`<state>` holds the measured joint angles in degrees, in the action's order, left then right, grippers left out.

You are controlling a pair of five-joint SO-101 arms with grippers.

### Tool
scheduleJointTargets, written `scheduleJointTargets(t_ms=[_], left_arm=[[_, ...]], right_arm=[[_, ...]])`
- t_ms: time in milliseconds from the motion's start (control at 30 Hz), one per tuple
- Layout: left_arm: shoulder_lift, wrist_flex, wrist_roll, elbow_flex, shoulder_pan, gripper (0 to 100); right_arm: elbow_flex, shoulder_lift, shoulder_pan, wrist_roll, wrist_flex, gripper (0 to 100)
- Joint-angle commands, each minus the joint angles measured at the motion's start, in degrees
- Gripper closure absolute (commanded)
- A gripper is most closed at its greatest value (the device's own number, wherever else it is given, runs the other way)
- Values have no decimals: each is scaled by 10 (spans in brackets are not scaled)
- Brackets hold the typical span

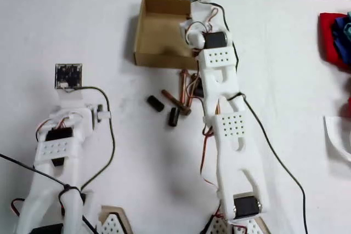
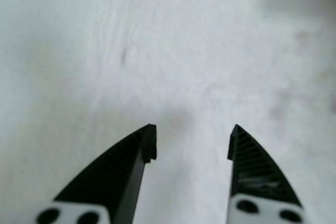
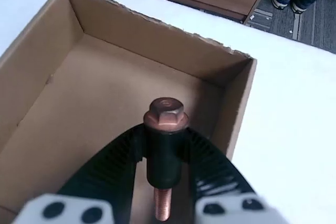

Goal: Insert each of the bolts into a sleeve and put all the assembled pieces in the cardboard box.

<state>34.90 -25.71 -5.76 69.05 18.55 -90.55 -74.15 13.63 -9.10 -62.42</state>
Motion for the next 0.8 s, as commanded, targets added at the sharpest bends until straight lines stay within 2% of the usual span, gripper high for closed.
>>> scheduleJointTargets(t_ms=[0,233,767], left_arm=[[3,4,-4,-2,4,766],[3,4,-4,-2,4,766],[3,4,-4,-2,4,766]], right_arm=[[-24,11,-6,30,-1,979],[46,12,-6,78,2,979],[74,12,-6,84,10,967]])
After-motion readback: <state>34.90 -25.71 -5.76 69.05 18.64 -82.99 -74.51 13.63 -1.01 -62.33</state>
